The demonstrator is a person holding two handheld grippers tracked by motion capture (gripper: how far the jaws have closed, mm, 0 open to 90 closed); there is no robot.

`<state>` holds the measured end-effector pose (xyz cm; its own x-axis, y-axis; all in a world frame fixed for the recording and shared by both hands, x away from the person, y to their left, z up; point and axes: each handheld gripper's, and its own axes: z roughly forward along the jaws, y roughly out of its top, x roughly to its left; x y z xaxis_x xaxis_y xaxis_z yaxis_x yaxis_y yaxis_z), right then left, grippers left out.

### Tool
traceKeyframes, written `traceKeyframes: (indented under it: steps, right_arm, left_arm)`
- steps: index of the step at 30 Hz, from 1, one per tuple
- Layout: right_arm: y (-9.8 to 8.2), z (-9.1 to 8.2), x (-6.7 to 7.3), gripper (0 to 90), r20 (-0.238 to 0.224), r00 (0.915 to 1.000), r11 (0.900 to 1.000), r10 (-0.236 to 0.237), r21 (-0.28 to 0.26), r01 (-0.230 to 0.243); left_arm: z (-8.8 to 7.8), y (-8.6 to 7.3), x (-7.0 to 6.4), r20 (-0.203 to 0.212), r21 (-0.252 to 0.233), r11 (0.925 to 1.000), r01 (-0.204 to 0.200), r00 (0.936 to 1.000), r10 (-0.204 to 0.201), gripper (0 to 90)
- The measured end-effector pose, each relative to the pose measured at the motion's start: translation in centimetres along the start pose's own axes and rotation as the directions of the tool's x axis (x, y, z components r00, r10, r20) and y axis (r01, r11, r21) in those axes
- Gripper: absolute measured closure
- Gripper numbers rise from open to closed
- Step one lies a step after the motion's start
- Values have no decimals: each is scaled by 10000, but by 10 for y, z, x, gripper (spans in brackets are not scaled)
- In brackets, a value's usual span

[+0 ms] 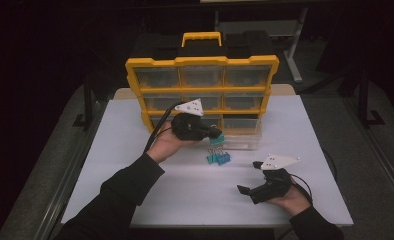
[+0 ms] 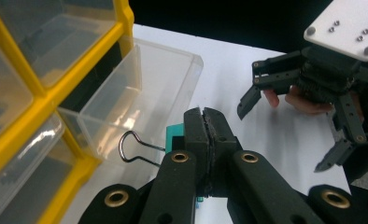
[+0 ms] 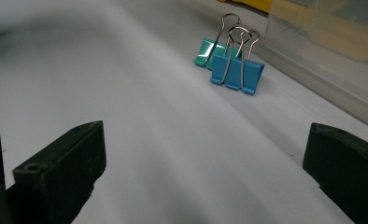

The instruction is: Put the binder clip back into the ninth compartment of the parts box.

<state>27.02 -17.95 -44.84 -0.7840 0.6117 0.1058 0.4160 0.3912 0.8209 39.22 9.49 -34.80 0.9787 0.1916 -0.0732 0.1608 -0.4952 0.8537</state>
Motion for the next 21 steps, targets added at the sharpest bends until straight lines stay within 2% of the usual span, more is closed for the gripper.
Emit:
traceKeyframes:
  steps: [14, 16, 21]
  right_arm:
    - [0, 0, 0, 0, -11, 10000, 10000, 4, -4, -4]
    - [0, 0, 0, 0, -20, 10000, 10000, 20, -18, -20]
    - [0, 0, 0, 0, -27, 10000, 10000, 33, -28, -34]
  left_arm:
    - [20, 28, 11, 45, 26, 9991, -413, 9991, 413, 900]
    - [24, 30, 12, 25, 143, 9985, -531, 9986, 531, 900]
    - [35, 34, 19, -39, 256, 9986, -460, 9989, 461, 900]
